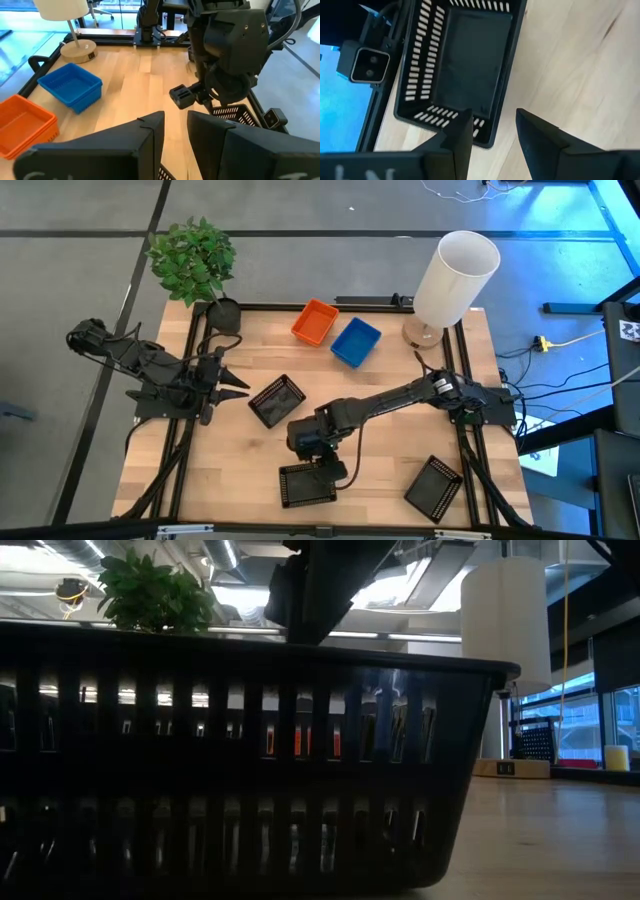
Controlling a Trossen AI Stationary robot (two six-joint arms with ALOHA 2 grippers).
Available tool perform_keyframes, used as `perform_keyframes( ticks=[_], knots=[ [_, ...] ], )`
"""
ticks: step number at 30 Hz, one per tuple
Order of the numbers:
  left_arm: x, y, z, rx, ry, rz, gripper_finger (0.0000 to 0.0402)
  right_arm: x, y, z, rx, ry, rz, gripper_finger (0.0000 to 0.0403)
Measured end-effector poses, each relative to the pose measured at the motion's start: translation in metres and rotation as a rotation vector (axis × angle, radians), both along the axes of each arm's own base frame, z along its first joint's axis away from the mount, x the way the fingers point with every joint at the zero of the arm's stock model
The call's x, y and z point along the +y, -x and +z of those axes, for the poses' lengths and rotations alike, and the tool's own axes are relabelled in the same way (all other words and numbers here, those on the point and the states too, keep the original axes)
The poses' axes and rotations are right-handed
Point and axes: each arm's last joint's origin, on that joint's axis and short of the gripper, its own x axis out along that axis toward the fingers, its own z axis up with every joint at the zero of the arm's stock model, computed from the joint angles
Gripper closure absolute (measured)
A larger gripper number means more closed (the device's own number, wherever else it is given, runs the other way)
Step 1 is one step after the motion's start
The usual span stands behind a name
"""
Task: Stack baskets by color
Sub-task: Stack the bottom left black bin on the top black bin
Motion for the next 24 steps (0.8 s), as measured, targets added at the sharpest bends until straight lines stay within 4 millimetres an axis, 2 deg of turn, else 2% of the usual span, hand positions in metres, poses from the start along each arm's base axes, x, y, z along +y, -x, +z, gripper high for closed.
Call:
perform_keyframes(
  ticks=[20,24],
  knots=[
    [0.0,0.0,0.0,-0.003,0.002,0.001,0.0326,0.007,-0.019,-0.054,0.003,-0.026,0.106,0.0253],
    [0.0,0.0,0.0,-0.003,0.002,0.001,0.0326,0.006,-0.021,-0.056,-0.005,-0.008,0.106,0.0275]
  ],
)
